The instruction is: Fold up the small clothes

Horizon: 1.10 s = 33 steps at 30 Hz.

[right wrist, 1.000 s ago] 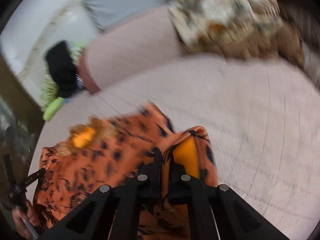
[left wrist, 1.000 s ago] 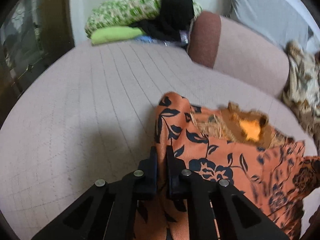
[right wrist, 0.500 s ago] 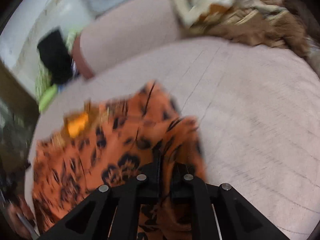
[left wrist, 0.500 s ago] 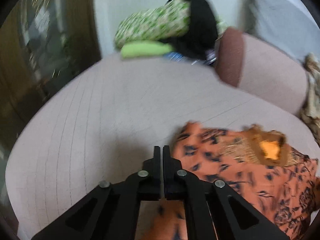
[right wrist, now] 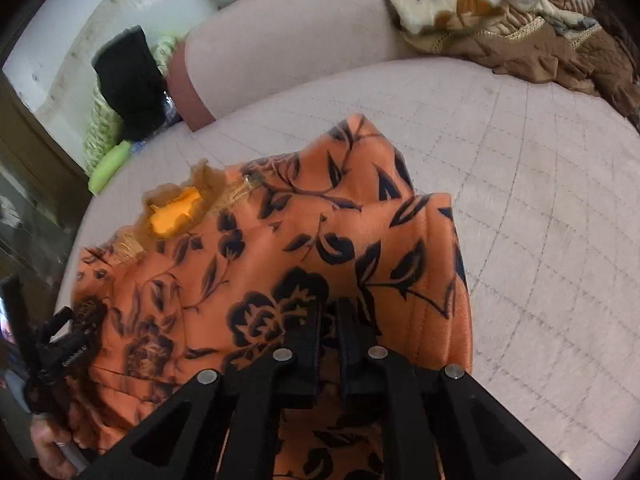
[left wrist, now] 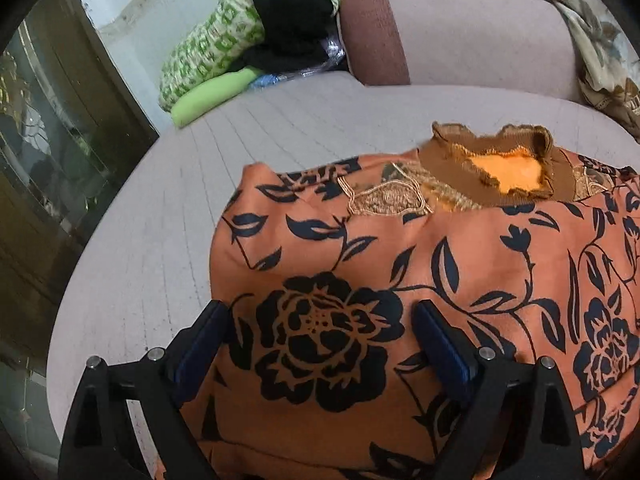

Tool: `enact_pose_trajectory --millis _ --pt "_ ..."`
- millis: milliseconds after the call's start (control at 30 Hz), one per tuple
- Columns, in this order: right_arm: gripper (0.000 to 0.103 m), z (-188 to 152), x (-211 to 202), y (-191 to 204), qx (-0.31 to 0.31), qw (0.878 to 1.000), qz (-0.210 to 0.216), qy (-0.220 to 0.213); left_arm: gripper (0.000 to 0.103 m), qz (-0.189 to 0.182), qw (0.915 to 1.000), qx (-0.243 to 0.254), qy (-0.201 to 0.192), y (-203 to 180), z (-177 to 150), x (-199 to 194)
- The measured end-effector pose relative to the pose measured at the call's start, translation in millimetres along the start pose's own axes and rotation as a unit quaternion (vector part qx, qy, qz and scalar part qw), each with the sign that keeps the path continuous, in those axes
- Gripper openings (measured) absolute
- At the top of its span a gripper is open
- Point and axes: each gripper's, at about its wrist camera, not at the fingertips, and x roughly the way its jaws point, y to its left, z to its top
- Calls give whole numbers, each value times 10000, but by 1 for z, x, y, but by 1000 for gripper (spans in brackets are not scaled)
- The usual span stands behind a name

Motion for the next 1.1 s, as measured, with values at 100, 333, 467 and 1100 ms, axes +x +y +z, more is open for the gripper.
enact_pose_trajectory --millis 100,333,467,1100 --pt "11 -1 -3 2 -98 10000 11 -2 94 6 10000 15 -43 -1 0 0" --pt "12 1 -1 -9 100 9994 280 -149 94 -83 9999 -95 -60 -1 -2 1" --pt "63 -1 -3 3 14 9980 608 -165 95 -125 9998 -131 -44 3 -1 5" --pt "39 -4 -26 2 100 9982 -57 -590 103 -317 9953 -913 91 40 -6 -8"
